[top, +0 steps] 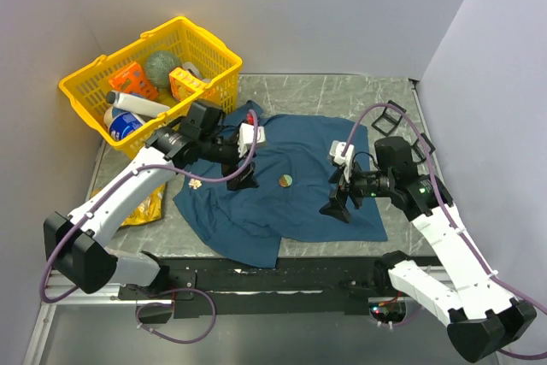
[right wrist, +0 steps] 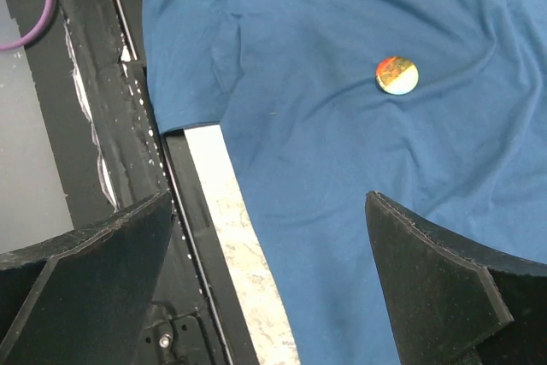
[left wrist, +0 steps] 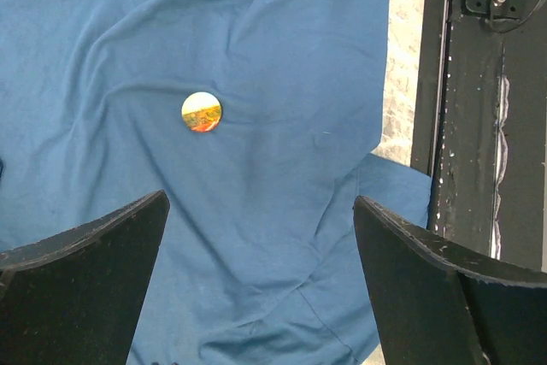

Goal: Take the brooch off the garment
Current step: Remove the brooch from the clothes.

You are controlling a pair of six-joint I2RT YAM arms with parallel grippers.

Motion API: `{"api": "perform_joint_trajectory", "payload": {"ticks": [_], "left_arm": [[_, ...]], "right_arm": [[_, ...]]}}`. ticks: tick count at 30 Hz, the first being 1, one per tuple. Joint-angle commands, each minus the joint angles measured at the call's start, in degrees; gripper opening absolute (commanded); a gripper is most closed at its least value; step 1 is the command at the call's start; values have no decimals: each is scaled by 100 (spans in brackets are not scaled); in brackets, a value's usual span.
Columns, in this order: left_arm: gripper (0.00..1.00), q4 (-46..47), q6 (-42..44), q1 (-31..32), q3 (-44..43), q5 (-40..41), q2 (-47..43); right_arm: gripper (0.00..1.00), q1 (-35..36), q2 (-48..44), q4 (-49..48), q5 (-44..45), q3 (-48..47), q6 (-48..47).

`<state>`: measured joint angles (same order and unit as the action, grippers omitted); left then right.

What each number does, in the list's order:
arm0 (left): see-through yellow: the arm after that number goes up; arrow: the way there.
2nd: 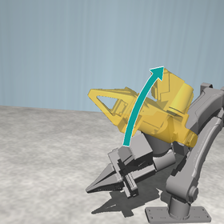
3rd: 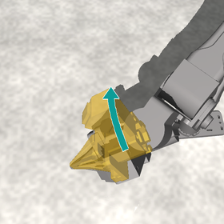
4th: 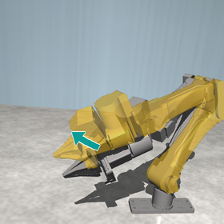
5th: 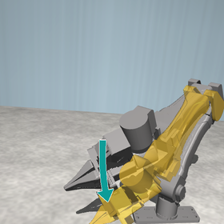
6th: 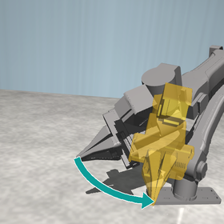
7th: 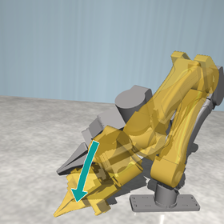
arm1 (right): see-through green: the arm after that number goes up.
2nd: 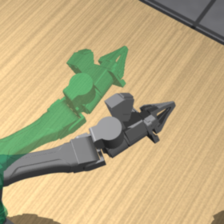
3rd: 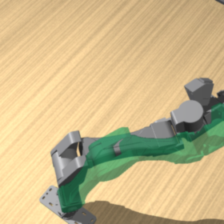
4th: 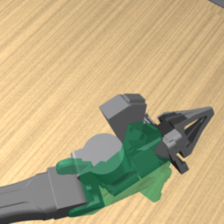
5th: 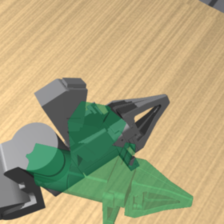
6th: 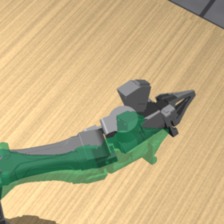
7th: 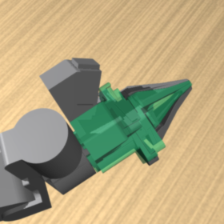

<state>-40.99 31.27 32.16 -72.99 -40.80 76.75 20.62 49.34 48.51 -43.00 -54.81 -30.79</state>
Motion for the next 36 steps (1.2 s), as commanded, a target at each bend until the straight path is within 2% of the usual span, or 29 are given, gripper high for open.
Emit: {"api": "perform_joint_trajectory", "payload": {"ticks": [1, 5, 7, 11, 15, 23, 32, 36], "left_arm": [[96, 188, -7, 185, 100, 299, -187], [96, 276, 29, 387, 294, 616, -178], [96, 433, -15, 510, 434, 713, -143], [96, 882, -226, 826, 637, 1493, 59], [96, 1356, -603, 1107, 480, 2266, 690], [96, 2076, -885, 1161, 31, 2945, 1860], [96, 2420, -1079, 1161, -242, 2665, 2704], [96, 2543, -1175, 1161, -399, 2778, 2968]], "right_arm": [[100, -154, -56, -429, -112, 40, 196], [100, -567, -21, -877, -147, 260, -164], [100, -621, -4, -1106, 167, 417, -209], [100, -709, -4, -1634, 556, 664, -112], [100, -875, 5, -1985, 626, 787, 64], [100, -1323, 23, -2109, 486, 919, 134], [100, -1781, -188, -2135, 161, 1007, 152], [100, -1825, -188, -2135, 134, 1025, 143]]}}
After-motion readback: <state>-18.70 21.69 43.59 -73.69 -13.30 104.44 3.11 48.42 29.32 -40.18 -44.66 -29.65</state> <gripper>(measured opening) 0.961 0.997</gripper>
